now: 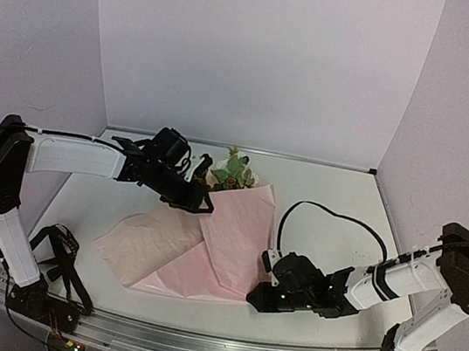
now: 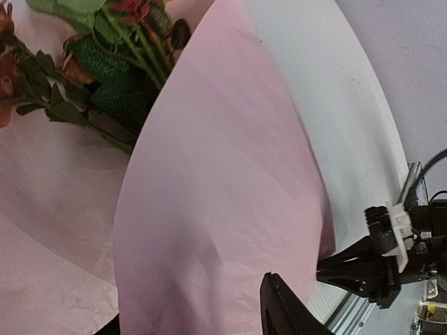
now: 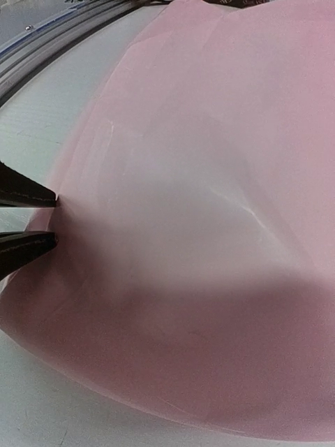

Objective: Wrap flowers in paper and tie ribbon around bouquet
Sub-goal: Press the fold line on the 2/3-folded wrapping paper.

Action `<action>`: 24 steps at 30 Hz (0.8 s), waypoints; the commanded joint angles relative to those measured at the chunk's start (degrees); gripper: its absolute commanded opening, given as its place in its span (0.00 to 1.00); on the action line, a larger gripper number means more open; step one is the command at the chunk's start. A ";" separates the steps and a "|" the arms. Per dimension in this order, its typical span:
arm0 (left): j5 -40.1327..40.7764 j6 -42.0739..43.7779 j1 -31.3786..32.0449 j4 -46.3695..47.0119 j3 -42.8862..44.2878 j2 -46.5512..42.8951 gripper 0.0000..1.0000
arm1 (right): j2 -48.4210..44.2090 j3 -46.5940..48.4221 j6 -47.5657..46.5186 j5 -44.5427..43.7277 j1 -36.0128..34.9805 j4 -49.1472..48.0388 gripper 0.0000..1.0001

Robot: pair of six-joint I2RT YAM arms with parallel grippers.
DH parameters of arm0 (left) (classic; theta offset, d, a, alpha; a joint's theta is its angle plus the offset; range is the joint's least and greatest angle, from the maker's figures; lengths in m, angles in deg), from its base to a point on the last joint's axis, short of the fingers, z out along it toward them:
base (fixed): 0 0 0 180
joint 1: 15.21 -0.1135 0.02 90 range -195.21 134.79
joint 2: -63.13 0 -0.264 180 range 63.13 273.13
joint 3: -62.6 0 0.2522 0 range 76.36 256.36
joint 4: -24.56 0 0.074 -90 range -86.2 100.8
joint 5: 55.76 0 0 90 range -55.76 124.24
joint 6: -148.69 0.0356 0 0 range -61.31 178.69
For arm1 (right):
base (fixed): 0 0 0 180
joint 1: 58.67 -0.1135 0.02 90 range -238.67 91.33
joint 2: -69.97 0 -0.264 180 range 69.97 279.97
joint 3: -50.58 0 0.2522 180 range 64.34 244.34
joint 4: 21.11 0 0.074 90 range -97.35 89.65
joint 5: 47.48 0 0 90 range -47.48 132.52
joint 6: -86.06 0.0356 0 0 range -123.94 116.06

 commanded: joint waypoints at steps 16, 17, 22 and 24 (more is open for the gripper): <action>-9.40 -1.50 19.29 6.61 -1.61 5.45 0.20 | 1.49 0.42 2.75 -2.00 -0.34 -2.78 0.13; -9.63 -1.65 19.37 7.31 -2.21 6.18 0.19 | 1.49 0.44 2.80 -2.03 -0.34 -2.80 0.13; -9.18 -1.78 19.96 8.66 -3.70 9.47 0.19 | 1.24 0.54 2.92 -1.99 -0.34 -2.89 0.13; -8.17 -1.98 19.95 9.07 -3.99 10.64 0.19 | 1.15 0.54 2.93 -1.85 -0.34 -2.89 0.13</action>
